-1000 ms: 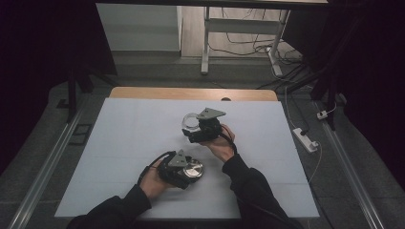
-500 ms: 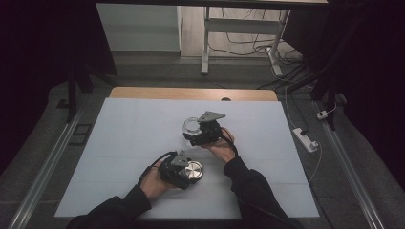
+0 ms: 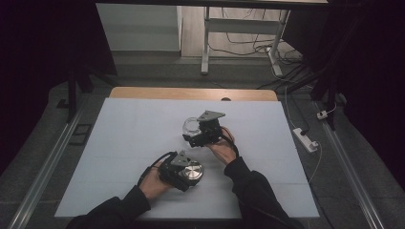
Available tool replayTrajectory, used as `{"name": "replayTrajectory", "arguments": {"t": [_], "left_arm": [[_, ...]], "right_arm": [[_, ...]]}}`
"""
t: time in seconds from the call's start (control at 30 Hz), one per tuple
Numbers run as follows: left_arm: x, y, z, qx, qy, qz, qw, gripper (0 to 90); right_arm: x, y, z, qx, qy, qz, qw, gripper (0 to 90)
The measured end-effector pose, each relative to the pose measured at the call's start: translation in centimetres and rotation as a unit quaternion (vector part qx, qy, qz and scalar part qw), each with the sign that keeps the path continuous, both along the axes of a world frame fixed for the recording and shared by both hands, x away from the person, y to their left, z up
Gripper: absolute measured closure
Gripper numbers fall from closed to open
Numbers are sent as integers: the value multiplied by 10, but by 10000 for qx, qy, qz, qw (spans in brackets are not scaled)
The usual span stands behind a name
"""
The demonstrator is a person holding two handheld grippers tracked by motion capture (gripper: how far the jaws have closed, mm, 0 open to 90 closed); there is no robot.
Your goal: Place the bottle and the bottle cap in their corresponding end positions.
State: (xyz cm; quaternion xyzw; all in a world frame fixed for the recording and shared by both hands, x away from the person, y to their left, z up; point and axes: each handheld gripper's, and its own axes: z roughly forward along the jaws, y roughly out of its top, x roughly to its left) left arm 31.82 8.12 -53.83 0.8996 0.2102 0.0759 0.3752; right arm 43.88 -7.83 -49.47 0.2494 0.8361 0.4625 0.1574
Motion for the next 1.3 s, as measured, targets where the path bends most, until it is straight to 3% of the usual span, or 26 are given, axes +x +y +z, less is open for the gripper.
{"name": "replayTrajectory", "arguments": {"t": [0.2,0.37,0.63,0.87,1.3], "left_arm": [[-5,2,5,-224,-64,97,9997,99],[-7,7,7,-267,-86,110,9995,85],[-12,16,13,-509,-3,114,9986,66],[-13,26,15,-663,145,107,9976,57],[-25,46,26,-777,419,21,9961,51]], "right_arm": [[-5,-2,1,-32,-50,-1,10000,15],[-8,-6,3,-86,-74,-6,9999,11],[-14,-13,5,-43,76,42,10000,11],[-22,-18,7,-189,65,126,9997,7],[-29,-31,14,-84,230,83,9997,8]]}}
